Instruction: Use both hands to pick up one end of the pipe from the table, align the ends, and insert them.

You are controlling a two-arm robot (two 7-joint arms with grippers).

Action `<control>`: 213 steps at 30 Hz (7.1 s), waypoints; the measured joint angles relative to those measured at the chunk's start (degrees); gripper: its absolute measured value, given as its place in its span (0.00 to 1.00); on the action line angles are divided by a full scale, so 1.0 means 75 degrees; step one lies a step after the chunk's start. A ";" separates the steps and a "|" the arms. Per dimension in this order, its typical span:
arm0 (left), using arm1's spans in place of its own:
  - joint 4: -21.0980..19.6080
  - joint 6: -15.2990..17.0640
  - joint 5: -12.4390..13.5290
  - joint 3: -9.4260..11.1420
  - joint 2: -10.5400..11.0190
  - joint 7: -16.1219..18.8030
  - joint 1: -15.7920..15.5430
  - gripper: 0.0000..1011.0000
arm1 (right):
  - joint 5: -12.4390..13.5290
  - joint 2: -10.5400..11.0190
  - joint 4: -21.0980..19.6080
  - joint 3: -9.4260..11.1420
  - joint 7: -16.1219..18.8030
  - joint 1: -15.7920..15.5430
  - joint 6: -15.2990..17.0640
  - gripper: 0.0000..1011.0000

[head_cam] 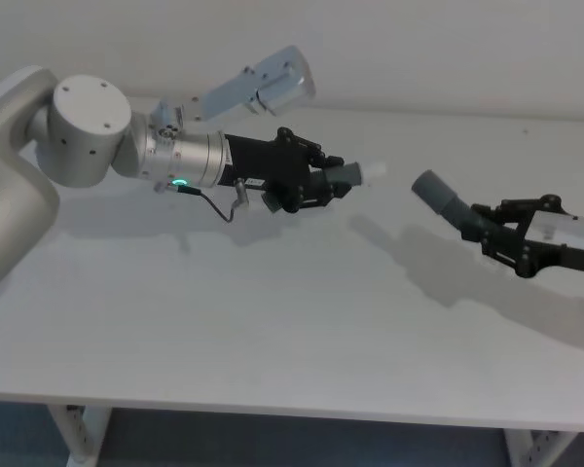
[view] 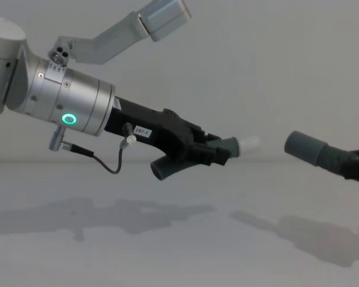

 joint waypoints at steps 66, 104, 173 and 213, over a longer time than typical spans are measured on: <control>0.0637 -0.0533 -0.1009 0.0947 -0.0291 -0.2677 -0.0893 0.34 | 0.0558 0.1123 0.0849 -0.0988 0.3058 0.1291 -0.0457 0.27; 0.2127 -0.1353 -0.0938 0.1438 -0.1251 -0.3118 -0.1707 0.34 | 0.0859 0.1377 0.1056 -0.1240 0.3462 0.1423 -0.0413 0.27; 0.1503 -0.0188 -0.0024 0.2460 -0.0641 -0.2345 -0.2440 0.34 | -0.0020 0.1428 0.0740 -0.1893 0.2177 0.1827 -0.0743 0.27; 0.1679 -0.0241 -0.0082 0.2554 -0.0837 -0.2357 -0.2563 0.34 | -0.0787 0.1499 -0.0047 -0.2158 0.0530 0.1697 -0.0558 0.27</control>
